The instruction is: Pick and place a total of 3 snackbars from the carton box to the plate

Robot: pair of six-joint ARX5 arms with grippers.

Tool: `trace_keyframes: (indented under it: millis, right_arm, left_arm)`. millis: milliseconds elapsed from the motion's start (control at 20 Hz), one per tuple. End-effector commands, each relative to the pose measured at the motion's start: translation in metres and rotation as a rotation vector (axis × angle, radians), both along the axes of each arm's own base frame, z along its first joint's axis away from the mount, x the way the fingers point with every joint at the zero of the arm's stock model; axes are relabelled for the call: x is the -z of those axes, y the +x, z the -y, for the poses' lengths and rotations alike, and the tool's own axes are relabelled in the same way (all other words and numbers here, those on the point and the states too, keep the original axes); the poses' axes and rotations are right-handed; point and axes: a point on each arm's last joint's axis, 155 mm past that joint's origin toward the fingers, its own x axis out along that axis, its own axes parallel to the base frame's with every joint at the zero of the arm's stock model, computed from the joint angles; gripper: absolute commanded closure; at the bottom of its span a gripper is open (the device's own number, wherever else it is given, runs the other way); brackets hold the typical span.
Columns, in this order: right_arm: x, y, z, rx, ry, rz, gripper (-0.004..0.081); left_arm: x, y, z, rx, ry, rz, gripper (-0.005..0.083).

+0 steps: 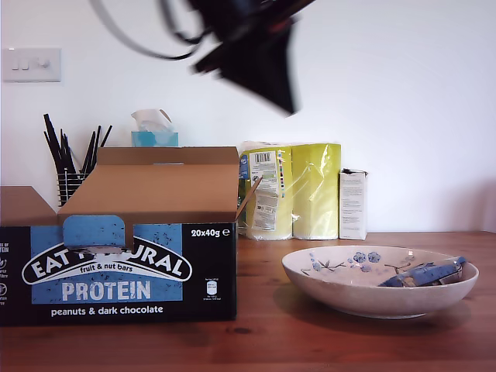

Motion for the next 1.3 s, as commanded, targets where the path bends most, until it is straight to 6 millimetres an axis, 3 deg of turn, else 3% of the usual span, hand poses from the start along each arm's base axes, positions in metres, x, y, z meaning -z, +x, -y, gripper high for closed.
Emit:
trace_keyframes:
  millis: [0,150,300,450,500,650,700,850,1250]
  right_arm:
    - [-0.009,-0.001,-0.007,-0.034,0.030,0.024,0.0783]
    - [-0.007,-0.003,-0.020,-0.089,0.048,-0.011,0.0783]
    - [-0.009,0.002,-0.038,-0.150,0.075,-0.039,0.0783]
    - [-0.008,0.008,-0.053,-0.200,0.072,-0.065,0.0783]
    - [-0.006,0.012,-0.056,-0.200,0.065,-0.076,0.0783]
    - [-0.002,0.021,-0.062,-0.211,0.039,-0.092,0.0783]
    - [0.000,0.023,-0.063,-0.214,0.030,-0.098,0.0783]
    - [0.003,0.027,-0.066,-0.231,0.002,-0.098,0.0783]
    - [0.003,0.029,-0.067,-0.260,-0.032,-0.073,0.0783]
  left_arm:
    - [-0.021,-0.005,-0.017,-0.018,-0.038,0.038,0.0797]
    - [-0.010,-0.008,-0.064,-0.102,-0.004,0.009,0.0797]
    - [0.014,-0.014,-0.107,-0.180,0.085,-0.090,0.0797]
    - [0.037,-0.023,-0.129,-0.240,0.152,-0.208,0.0775]
    - [0.042,-0.023,-0.130,-0.266,0.153,-0.235,0.0701]
    - [0.045,-0.015,-0.126,-0.334,0.112,-0.260,0.0201]
    - [0.042,-0.009,-0.122,-0.348,0.087,-0.248,0.0112]
    - [0.037,0.005,-0.113,-0.391,0.021,-0.231,0.0099]
    - [0.075,0.027,-0.104,-0.498,0.039,-0.275,0.0105]
